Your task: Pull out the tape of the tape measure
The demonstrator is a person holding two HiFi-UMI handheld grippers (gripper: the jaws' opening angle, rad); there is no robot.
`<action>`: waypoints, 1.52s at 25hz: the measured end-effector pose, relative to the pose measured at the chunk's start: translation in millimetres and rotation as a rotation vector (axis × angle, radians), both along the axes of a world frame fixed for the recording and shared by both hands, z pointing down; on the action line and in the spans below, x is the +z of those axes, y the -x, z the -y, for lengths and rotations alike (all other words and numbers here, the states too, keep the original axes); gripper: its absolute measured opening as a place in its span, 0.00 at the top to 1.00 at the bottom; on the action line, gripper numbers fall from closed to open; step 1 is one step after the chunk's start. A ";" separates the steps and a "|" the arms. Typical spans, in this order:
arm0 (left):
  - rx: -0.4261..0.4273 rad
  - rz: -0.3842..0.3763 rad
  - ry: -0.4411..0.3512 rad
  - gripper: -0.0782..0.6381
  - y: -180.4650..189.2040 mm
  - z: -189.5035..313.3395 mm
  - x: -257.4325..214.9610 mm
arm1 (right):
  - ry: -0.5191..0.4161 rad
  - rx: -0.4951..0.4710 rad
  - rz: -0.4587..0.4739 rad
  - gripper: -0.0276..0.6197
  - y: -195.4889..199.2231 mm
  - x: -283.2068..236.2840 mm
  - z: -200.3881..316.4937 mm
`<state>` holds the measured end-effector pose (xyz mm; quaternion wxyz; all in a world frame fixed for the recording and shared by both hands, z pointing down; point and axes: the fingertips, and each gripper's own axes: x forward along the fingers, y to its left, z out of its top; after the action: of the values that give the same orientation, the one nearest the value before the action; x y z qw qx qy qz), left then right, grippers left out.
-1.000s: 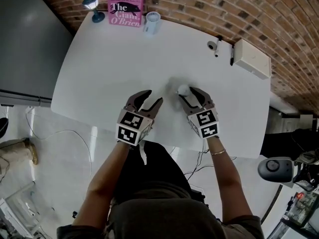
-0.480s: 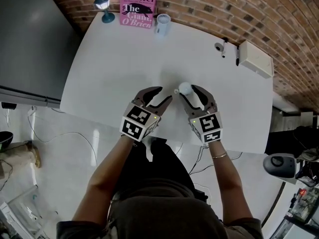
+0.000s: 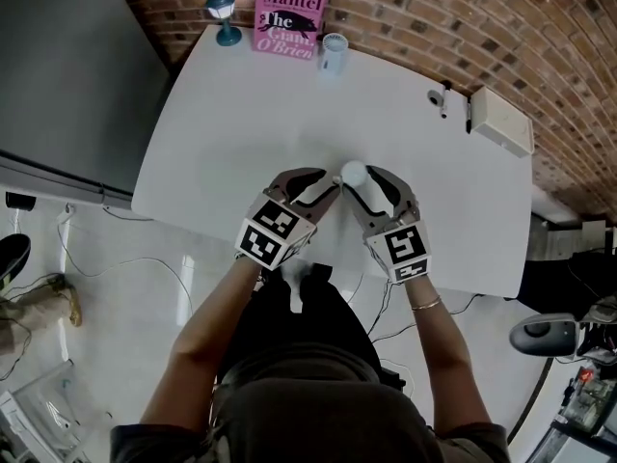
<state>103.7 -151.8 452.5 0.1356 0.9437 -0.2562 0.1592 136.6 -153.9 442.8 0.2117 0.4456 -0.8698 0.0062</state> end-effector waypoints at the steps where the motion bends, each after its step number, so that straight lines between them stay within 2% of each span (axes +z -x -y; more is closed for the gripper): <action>1: 0.003 -0.002 -0.001 0.69 2.2 -0.6 -0.4 | -0.003 -0.005 -0.001 0.63 4.2 -1.2 -0.7; 13: 0.037 -0.013 -0.013 0.84 20.5 -7.8 -1.2 | -0.004 -0.023 -0.024 0.63 32.2 -1.7 -5.6; 18: 0.024 0.006 -0.012 0.85 30.7 -6.7 2.8 | 0.034 0.019 -0.024 0.63 36.1 8.0 -3.1; 26: 0.014 0.025 -0.018 0.85 36.9 -1.1 0.7 | 0.037 0.055 -0.061 0.63 35.0 8.2 2.8; 38: -0.010 0.026 -0.002 0.86 44.6 5.6 1.3 | 0.072 0.113 -0.039 0.63 30.6 16.1 13.4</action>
<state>59.1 -157.5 453.8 0.1319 0.9404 -0.2628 0.1706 106.0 -167.3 458.9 0.2441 0.4859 -0.8383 0.0407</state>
